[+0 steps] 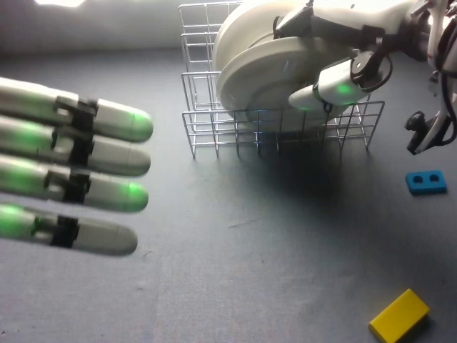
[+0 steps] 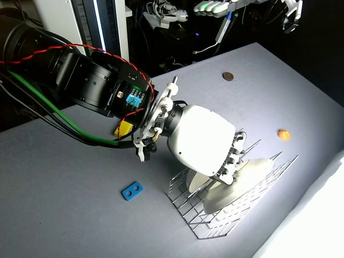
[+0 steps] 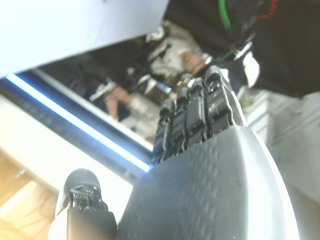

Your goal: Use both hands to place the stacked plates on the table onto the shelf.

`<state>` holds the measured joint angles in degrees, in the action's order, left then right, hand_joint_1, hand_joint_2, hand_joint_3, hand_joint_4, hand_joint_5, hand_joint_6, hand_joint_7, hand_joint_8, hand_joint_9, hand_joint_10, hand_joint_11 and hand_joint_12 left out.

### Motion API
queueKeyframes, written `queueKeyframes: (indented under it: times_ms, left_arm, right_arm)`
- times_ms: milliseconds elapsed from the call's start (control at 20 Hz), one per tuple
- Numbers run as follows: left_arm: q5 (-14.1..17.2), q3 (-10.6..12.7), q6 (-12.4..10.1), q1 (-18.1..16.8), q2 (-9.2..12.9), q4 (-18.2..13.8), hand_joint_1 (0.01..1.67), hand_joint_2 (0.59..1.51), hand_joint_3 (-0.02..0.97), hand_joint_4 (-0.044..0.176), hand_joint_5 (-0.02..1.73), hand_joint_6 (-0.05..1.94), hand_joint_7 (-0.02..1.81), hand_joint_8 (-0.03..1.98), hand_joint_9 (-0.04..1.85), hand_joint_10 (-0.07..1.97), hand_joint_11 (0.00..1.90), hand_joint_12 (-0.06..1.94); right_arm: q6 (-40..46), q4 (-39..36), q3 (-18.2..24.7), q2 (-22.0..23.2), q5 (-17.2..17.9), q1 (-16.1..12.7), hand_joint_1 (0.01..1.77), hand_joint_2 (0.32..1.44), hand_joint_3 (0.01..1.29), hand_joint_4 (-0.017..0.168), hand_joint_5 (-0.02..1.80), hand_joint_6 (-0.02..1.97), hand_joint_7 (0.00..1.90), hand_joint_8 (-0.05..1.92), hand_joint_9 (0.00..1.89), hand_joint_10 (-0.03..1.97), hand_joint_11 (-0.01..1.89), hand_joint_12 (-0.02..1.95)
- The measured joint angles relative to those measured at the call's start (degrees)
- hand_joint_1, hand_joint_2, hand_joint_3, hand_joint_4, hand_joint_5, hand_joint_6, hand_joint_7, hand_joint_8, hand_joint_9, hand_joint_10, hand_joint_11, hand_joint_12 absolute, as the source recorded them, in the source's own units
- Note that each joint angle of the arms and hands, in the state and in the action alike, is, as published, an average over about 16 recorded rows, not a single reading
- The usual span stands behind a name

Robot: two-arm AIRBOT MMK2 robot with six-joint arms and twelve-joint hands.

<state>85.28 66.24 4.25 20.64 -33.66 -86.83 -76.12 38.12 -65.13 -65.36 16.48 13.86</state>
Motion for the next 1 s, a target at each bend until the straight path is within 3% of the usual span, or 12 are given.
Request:
queueKeyframes:
  times_ms: [450,1000]
  left_arm:
    - [-0.4,-1.0,-0.5,0.8,0.0,0.4,0.02,1.073,0.0,0.006,0.06,0.02,0.02,0.0,0.02,-0.06,0.02,0.01]
    - [-1.2,-1.4,0.0,0.9,0.0,1.1,0.02,1.073,0.0,0.006,0.05,0.02,0.03,0.0,0.03,-0.06,0.02,0.01]
  right_arm:
    - [-0.6,-0.6,2.3,2.0,-1.8,-2.5,0.93,1.03,0.01,-0.004,0.53,0.08,0.54,0.07,0.47,0.3,0.13,1.21]
    - [-1.4,-8.7,12.9,11.1,-2.8,-5.4,0.85,1.01,0.01,-0.003,0.39,0.03,0.34,0.01,0.29,0.04,0.01,0.98]
